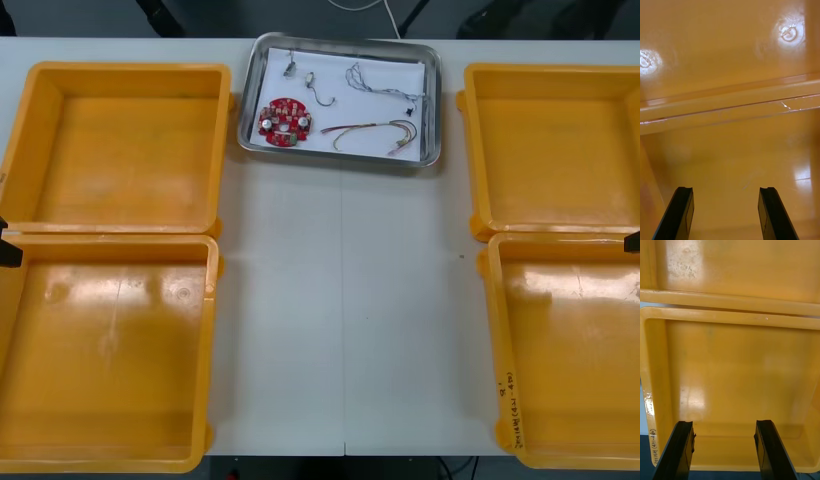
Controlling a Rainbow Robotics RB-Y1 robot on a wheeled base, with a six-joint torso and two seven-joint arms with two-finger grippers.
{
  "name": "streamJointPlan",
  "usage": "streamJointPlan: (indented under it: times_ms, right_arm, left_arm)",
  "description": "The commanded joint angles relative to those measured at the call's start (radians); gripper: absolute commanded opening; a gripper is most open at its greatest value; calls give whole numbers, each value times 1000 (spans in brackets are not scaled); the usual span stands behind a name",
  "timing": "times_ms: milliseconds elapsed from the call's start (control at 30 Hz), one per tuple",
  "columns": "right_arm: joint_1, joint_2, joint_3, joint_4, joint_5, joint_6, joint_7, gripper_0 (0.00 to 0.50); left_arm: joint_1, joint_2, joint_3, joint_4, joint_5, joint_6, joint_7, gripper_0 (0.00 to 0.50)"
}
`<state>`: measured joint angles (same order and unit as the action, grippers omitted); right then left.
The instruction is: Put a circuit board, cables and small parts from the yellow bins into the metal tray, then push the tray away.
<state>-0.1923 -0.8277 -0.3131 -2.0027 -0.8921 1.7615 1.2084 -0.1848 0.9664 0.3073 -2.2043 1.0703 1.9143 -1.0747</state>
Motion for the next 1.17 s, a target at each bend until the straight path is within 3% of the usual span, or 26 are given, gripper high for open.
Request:
streamJointPlan:
  times_ms: [33, 300, 1167]
  right_arm:
    - [14, -62, -17, -8, -10, -14, 79, 500]
    - [13, -74, -15, -8, 10, -28, 181, 500]
    - [14, -71, -15, -8, -7, 3, 143, 500]
  left_arm:
    - [13, 46, 30, -25, 7, 6, -80, 477]
    - [13, 46, 30, -25, 7, 6, -80, 477]
    - [13, 46, 30, -25, 7, 6, -80, 477]
